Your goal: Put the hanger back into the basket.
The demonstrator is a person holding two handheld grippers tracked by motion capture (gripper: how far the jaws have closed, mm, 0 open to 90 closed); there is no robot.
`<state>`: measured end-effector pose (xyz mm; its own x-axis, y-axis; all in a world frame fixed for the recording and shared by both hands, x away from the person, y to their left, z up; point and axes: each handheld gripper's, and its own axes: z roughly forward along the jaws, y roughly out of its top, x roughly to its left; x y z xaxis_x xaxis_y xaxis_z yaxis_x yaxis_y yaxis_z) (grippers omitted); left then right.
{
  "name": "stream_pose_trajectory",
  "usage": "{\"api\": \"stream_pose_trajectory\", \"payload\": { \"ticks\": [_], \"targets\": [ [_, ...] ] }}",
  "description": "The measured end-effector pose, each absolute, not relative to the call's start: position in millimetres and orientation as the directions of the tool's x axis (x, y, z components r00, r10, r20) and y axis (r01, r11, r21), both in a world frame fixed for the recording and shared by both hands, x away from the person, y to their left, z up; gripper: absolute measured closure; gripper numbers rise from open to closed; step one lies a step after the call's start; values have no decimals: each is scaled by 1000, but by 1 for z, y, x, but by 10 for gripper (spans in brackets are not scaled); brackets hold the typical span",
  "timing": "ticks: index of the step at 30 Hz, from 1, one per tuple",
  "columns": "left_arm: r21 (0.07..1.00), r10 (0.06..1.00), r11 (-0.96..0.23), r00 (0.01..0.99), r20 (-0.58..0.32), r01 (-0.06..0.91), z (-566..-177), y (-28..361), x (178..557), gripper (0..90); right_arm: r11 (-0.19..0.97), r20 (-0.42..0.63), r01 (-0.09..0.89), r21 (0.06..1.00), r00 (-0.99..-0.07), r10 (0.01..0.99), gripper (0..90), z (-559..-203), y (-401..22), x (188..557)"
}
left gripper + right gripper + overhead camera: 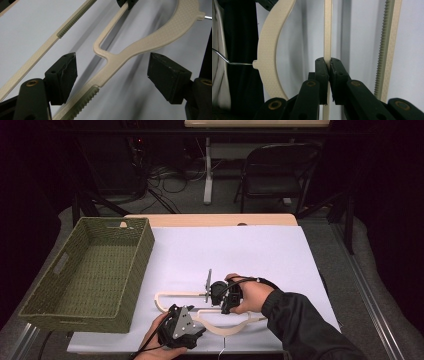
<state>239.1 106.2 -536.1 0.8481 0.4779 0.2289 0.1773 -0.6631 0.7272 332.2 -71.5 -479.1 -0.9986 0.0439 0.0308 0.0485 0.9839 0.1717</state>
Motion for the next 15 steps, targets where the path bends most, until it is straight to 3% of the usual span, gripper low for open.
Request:
{"api": "stream_pose_trajectory", "payload": {
  "ticks": [7,15],
  "targets": [
    [726,460,-669,856,236,160,-538,99,242,265,985,33,46,169,-999,41,857,-479,-69,332],
    [722,425,-681,870,248,127,-541,95,243,359,985,33,43,169,-999,38,856,-479,-67,332]
  ]
}}
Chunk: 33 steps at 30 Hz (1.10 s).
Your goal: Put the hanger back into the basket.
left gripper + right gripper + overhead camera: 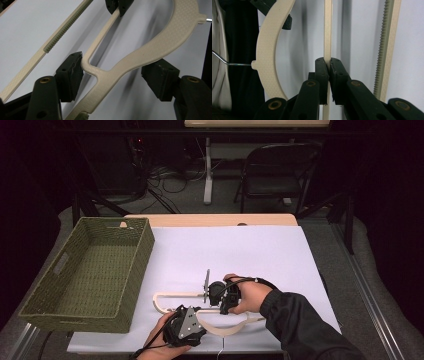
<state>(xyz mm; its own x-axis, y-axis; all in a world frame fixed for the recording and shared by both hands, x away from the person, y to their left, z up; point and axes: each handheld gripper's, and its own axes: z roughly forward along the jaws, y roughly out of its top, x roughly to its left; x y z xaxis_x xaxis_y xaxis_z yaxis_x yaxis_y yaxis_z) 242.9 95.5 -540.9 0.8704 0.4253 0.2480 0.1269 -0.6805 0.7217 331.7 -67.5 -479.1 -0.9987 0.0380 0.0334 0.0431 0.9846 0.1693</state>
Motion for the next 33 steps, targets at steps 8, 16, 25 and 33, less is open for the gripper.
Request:
{"api": "stream_pose_trajectory", "payload": {
  "ticks": [8,16,25,33],
  "targets": [
    [717,422,-687,868,263,117,-540,98,243,421,986,37,43,161,-999,37,856,-481,-66,331],
    [712,405,-695,873,270,103,-539,99,243,458,987,50,45,155,-998,38,856,-481,-66,332],
    [715,431,-689,859,276,116,-537,102,243,456,986,55,49,158,-998,40,856,-481,-66,332],
    [700,389,-712,860,331,53,-537,100,239,487,988,61,47,145,-997,39,856,-483,-65,332]
  ]
}}
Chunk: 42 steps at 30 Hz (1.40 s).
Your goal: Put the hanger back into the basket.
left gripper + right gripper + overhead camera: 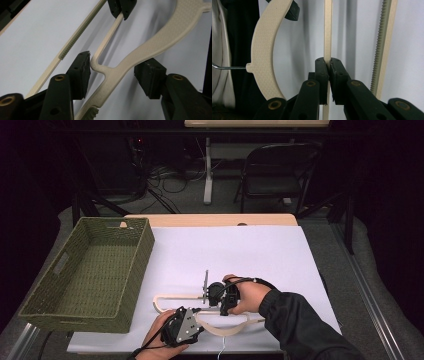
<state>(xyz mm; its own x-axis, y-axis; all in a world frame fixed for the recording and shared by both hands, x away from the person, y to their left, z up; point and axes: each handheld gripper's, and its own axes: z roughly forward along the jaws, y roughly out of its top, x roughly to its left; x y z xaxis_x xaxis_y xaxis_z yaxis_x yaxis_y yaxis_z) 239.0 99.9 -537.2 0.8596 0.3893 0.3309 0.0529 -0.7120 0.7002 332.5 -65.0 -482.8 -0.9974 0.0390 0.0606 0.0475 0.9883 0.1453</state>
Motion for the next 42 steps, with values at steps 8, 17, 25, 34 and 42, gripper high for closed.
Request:
{"api": "stream_pose_trajectory", "payload": {
  "ticks": [8,17,25,34,42],
  "targets": [
    [696,392,-715,861,325,63,-537,102,241,557,988,60,45,150,-998,36,855,-483,-65,333],
    [689,395,-720,863,314,79,-529,104,245,671,985,61,48,163,-997,38,855,-480,-66,334],
    [693,383,-716,878,288,85,-524,104,251,758,983,58,56,175,-997,47,835,-479,-67,334],
    [671,361,-738,882,302,73,-521,105,255,779,954,17,125,273,-992,125,676,-459,-86,339],
    [656,351,-753,876,331,54,-518,104,258,794,931,-45,167,324,-981,191,589,-446,-103,342]
  ]
}}
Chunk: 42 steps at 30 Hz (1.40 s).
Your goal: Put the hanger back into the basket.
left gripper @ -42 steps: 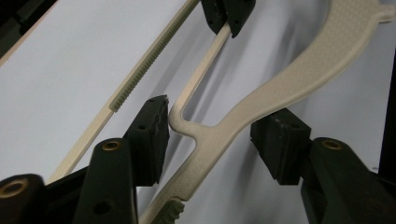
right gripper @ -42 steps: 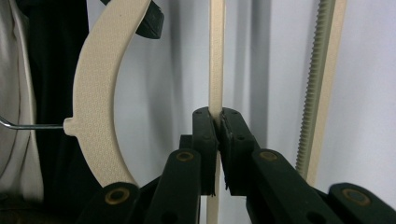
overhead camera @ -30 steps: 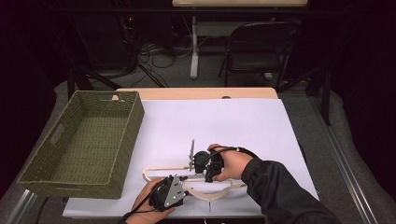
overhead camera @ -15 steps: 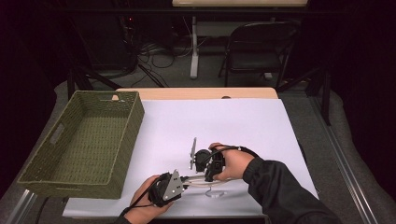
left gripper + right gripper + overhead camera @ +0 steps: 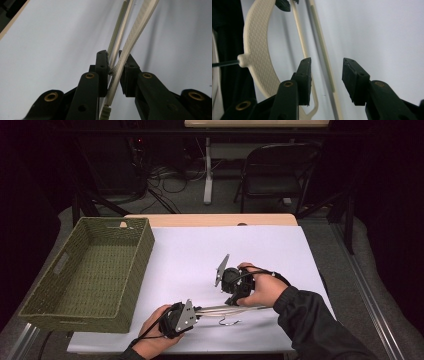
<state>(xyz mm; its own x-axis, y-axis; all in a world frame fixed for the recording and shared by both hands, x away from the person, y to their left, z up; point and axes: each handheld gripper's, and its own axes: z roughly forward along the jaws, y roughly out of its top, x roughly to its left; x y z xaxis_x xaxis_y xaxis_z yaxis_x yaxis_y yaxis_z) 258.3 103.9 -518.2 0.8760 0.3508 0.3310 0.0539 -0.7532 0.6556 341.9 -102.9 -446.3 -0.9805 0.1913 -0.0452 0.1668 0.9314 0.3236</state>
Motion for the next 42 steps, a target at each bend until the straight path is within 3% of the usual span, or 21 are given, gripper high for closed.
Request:
{"api": "stream_pose_trajectory", "payload": {
  "ticks": [9,20,27,42],
  "targets": [
    [582,306,-813,852,426,1,-515,102,264,846,909,-135,211,358,-952,274,562,-427,-134,345],
    [571,394,-818,794,462,74,-508,111,286,872,893,-198,227,388,-926,321,548,-420,-156,342],
    [586,473,-796,758,449,149,-499,116,299,873,884,-190,246,398,-920,342,541,-426,-161,342],
    [654,649,-680,686,328,331,-478,123,339,873,857,-193,289,427,-896,399,509,-440,-176,340]
  ]
}}
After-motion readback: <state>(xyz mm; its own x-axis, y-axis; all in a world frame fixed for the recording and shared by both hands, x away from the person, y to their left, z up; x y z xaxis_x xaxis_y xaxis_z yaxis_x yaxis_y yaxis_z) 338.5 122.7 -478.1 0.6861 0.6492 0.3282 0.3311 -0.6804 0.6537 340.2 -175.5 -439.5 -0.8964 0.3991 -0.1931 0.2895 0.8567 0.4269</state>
